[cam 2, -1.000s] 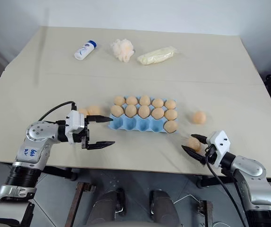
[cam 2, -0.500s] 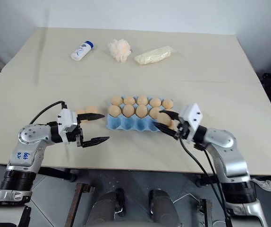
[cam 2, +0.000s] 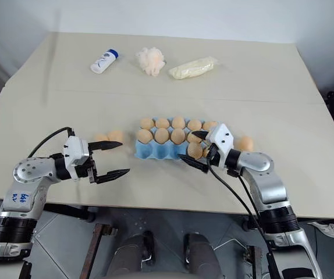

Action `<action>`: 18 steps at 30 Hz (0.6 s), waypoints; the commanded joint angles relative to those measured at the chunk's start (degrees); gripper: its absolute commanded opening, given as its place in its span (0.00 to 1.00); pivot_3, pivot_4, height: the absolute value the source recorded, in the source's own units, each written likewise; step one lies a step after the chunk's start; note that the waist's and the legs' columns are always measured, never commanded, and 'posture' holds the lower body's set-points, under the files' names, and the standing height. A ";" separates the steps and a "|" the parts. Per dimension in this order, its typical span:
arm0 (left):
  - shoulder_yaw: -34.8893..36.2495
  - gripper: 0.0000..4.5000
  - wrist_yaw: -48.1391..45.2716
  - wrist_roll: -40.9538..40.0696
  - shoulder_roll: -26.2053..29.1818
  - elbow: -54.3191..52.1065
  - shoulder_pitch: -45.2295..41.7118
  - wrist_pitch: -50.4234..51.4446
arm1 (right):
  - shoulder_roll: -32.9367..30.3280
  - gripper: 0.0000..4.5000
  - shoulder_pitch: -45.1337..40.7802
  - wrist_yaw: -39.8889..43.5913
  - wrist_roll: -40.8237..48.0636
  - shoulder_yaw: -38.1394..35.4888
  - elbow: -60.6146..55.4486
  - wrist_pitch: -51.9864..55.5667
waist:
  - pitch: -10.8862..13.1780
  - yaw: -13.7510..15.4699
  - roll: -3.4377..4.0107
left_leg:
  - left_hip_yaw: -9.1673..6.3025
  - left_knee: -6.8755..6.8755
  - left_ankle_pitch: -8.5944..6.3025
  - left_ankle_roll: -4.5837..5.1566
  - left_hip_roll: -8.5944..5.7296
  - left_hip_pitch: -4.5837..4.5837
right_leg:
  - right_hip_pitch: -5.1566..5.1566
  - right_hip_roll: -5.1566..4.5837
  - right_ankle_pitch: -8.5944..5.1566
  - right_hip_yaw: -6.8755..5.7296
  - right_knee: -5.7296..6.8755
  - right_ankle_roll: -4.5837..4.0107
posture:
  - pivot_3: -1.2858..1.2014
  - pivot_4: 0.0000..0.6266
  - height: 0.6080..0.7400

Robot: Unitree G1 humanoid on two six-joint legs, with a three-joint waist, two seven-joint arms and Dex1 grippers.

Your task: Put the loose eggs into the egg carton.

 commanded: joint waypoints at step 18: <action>-6.75 1.00 -2.29 0.57 -6.16 3.73 -8.39 -1.10 | -4.16 0.99 34.13 -8.18 6.96 -33.04 -16.27 -4.88 | -0.01 0.30 0.00 | -0.04 0.02 0.08 0.19 -0.01 0.02 | 0.11 0.09 0.02 -0.02 -0.15 0.05 | 0.52 0.24 1.00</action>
